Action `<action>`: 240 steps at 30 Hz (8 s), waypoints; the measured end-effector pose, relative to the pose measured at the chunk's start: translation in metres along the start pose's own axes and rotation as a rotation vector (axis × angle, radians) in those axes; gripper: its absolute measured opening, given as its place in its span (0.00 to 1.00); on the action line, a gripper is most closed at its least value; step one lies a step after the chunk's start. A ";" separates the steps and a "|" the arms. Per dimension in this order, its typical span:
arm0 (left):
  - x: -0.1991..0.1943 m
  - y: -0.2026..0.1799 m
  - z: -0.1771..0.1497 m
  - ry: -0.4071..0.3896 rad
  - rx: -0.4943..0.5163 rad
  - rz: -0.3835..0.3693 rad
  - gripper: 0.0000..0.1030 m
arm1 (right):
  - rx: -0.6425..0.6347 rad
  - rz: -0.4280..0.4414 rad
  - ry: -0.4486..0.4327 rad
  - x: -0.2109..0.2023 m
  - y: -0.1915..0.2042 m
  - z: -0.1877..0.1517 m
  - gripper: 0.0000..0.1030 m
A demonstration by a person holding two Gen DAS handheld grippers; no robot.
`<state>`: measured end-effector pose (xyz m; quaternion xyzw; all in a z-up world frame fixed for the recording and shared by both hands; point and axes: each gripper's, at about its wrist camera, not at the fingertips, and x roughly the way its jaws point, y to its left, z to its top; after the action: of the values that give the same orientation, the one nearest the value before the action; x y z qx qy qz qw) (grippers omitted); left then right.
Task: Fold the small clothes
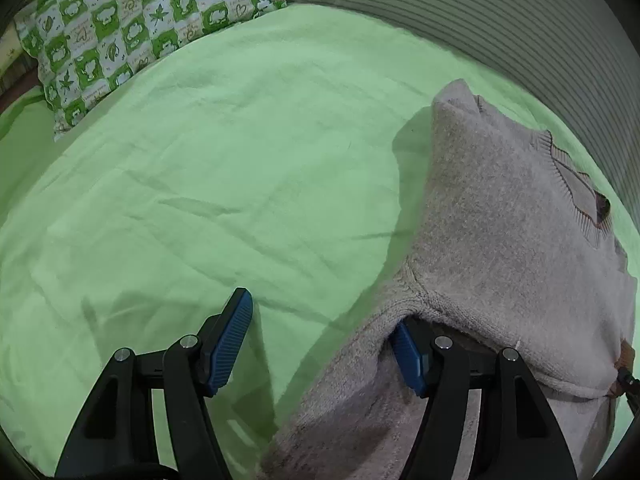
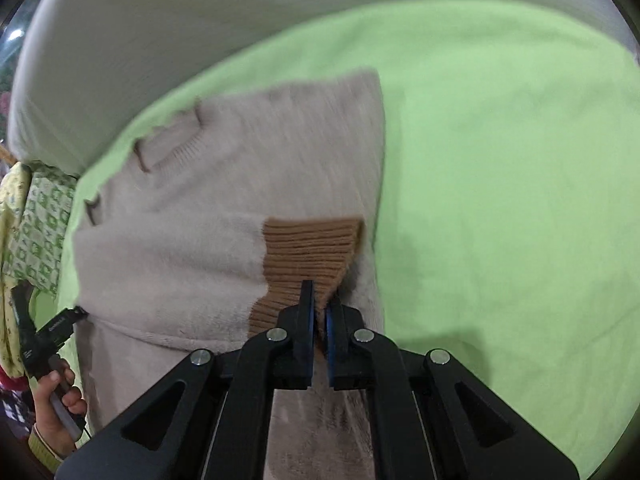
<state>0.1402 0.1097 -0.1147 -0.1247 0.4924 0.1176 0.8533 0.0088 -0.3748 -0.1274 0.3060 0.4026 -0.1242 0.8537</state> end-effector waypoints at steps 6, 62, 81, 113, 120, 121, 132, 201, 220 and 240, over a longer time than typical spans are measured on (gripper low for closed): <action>-0.002 0.002 -0.003 0.001 0.028 -0.019 0.66 | -0.020 -0.179 -0.117 -0.038 0.027 0.007 0.38; -0.024 -0.061 0.040 -0.104 0.091 -0.332 0.59 | -0.298 0.272 0.106 0.054 0.218 0.023 0.03; -0.002 -0.033 0.038 -0.028 0.108 -0.097 0.67 | 0.031 0.017 -0.032 -0.034 0.032 -0.005 0.03; -0.115 0.089 -0.218 0.241 0.225 -0.270 0.70 | 0.093 -0.084 -0.033 -0.165 -0.004 -0.217 0.37; -0.118 0.098 -0.254 0.308 0.260 -0.296 0.72 | 0.124 -0.054 0.019 -0.176 -0.016 -0.262 0.41; -0.119 0.098 -0.257 0.311 0.259 -0.297 0.72 | 0.123 -0.051 0.029 -0.175 -0.016 -0.266 0.41; -0.119 0.095 -0.269 0.351 0.257 -0.303 0.74 | 0.128 0.010 0.069 -0.163 -0.015 -0.288 0.44; 0.054 -0.111 0.103 0.019 0.101 -0.414 0.13 | 0.128 0.152 -0.166 0.017 0.005 0.135 0.11; -0.041 -0.112 0.044 -0.051 0.207 -0.472 0.57 | 0.088 0.171 -0.267 -0.062 0.023 0.093 0.53; -0.003 -0.148 -0.032 0.106 0.464 -0.469 0.15 | -0.004 0.048 -0.021 -0.012 0.002 0.028 0.00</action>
<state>0.1611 -0.0401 -0.1135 -0.0431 0.5076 -0.2040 0.8360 0.0189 -0.3916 -0.1034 0.3124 0.3866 -0.1061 0.8612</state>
